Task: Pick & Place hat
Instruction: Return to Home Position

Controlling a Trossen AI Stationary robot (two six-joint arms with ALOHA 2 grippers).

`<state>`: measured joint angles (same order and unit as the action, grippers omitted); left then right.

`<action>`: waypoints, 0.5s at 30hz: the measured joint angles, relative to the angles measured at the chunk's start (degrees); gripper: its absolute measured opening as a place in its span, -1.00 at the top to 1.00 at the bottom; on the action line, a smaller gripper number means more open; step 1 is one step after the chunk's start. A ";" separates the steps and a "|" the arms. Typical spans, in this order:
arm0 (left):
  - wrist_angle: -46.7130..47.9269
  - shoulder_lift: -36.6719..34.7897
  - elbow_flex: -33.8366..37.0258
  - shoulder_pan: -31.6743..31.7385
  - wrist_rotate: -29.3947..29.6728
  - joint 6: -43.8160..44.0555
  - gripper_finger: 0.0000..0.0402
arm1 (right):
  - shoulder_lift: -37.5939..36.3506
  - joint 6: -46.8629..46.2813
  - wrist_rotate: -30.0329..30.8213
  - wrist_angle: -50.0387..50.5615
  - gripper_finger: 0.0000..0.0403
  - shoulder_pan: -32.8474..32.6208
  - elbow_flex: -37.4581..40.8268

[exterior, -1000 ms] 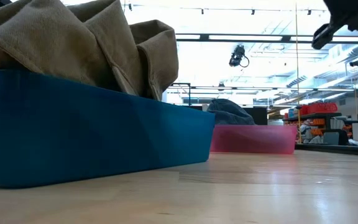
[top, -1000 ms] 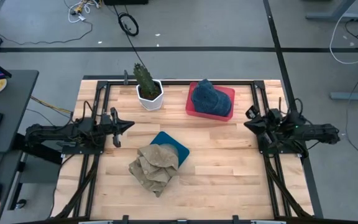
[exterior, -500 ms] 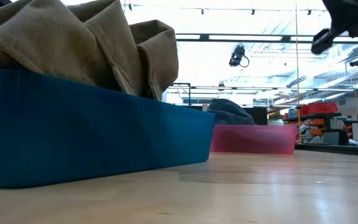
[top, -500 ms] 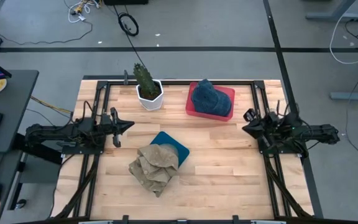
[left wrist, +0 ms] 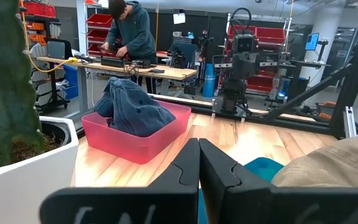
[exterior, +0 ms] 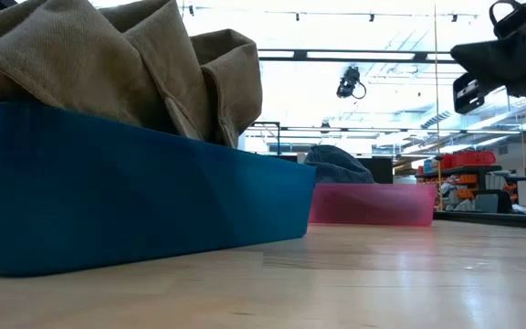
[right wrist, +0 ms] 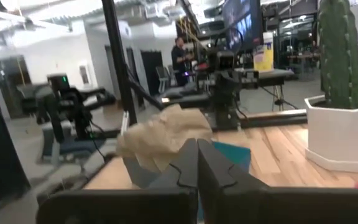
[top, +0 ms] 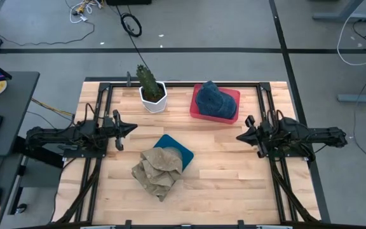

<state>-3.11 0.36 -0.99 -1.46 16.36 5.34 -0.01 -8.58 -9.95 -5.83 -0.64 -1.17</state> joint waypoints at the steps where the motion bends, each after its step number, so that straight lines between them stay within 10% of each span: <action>1: 0.00 0.00 0.00 -0.01 0.00 0.00 0.99 | 0.00 0.68 0.00 0.63 1.00 0.00 0.00; 15: 0.00 0.00 0.00 0.01 0.00 0.02 0.99 | 0.00 9.03 2.06 4.26 1.00 0.00 0.00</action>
<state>-3.11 0.36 -0.99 -1.45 16.36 5.37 -0.01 0.45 -7.89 -1.57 -0.64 -1.17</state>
